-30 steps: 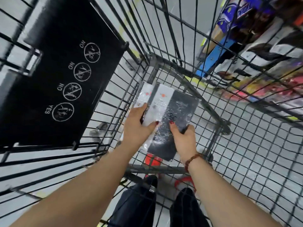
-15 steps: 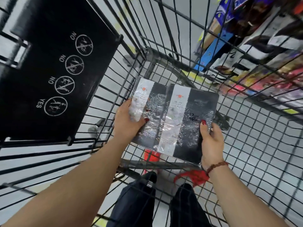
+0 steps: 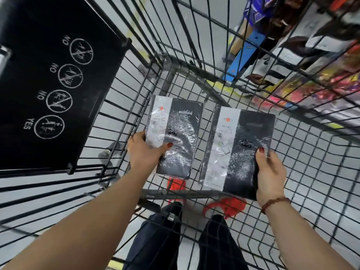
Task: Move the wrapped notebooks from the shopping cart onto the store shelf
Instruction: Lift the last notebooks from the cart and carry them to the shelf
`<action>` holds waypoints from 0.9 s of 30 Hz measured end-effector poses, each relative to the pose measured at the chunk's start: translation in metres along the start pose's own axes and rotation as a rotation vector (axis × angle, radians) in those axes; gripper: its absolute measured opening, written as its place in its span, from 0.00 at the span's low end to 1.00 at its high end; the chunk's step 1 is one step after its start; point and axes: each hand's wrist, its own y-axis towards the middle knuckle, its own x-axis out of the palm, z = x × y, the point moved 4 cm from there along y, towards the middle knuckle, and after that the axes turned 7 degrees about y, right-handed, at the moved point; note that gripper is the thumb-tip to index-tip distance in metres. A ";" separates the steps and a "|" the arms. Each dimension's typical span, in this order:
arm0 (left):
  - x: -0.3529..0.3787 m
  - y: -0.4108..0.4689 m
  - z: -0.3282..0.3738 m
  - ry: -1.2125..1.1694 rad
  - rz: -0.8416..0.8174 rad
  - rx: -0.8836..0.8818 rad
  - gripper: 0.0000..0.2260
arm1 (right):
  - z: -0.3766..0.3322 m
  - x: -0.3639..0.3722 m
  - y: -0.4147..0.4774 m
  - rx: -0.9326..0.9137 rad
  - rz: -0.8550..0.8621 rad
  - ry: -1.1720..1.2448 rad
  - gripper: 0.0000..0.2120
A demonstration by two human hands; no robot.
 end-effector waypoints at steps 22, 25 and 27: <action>-0.013 -0.018 0.016 -0.256 -0.121 0.070 0.12 | 0.004 0.007 -0.003 0.035 -0.047 0.013 0.06; -0.020 -0.025 0.025 -0.262 -0.136 0.115 0.15 | -0.009 -0.004 -0.012 0.044 0.021 0.021 0.06; -0.031 -0.037 0.038 -0.276 -0.147 0.131 0.13 | -0.024 -0.013 -0.024 0.027 0.047 0.019 0.05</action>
